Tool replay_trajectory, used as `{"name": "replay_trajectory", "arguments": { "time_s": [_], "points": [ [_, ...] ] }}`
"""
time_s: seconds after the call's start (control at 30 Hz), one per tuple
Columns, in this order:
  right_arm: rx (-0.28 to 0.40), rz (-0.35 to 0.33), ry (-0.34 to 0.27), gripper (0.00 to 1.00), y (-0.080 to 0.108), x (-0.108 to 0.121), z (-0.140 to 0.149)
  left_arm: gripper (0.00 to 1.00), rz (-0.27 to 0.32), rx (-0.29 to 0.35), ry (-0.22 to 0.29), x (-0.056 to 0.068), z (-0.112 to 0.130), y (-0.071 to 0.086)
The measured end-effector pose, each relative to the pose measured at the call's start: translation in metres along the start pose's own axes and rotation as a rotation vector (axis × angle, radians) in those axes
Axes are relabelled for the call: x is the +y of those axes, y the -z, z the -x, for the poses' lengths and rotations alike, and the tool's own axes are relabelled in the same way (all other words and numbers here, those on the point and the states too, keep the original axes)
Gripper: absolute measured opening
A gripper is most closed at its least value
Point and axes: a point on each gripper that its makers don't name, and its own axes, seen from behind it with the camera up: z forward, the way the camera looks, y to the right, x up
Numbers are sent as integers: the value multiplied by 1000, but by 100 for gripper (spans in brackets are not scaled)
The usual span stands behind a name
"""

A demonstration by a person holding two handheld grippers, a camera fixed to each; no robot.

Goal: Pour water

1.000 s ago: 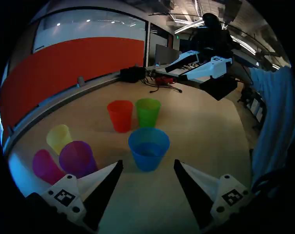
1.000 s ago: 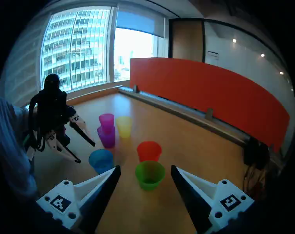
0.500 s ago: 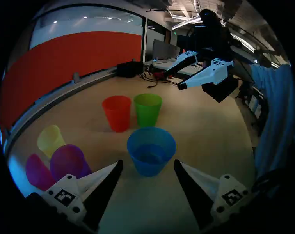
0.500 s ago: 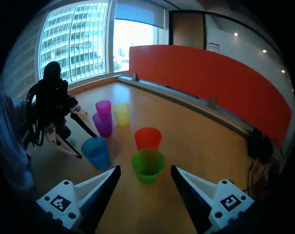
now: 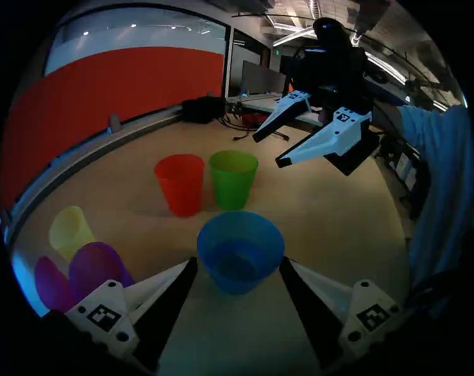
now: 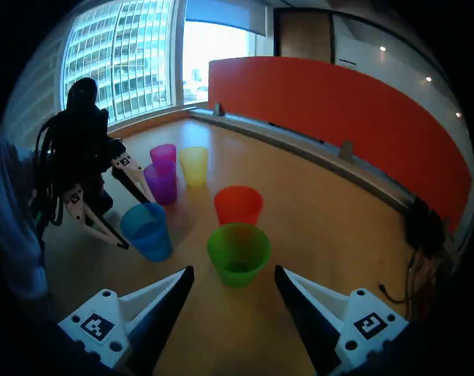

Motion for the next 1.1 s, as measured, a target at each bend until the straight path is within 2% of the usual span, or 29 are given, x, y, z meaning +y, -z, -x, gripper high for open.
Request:
{"name": "replay_trajectory", "arguments": {
  "time_s": [0.63,0.83,1.1],
  "points": [
    [-22,-14,3,100,-17,-2,13,97,-11,-1,-34,-3,-9,-14],
    [-23,-16,0,100,-21,-1,14,88,-6,-5,-29,0,-8,-17],
    [-22,-15,-5,100,-26,0,14,88,-8,-4,-32,-1,-8,-16]
  ]
}}
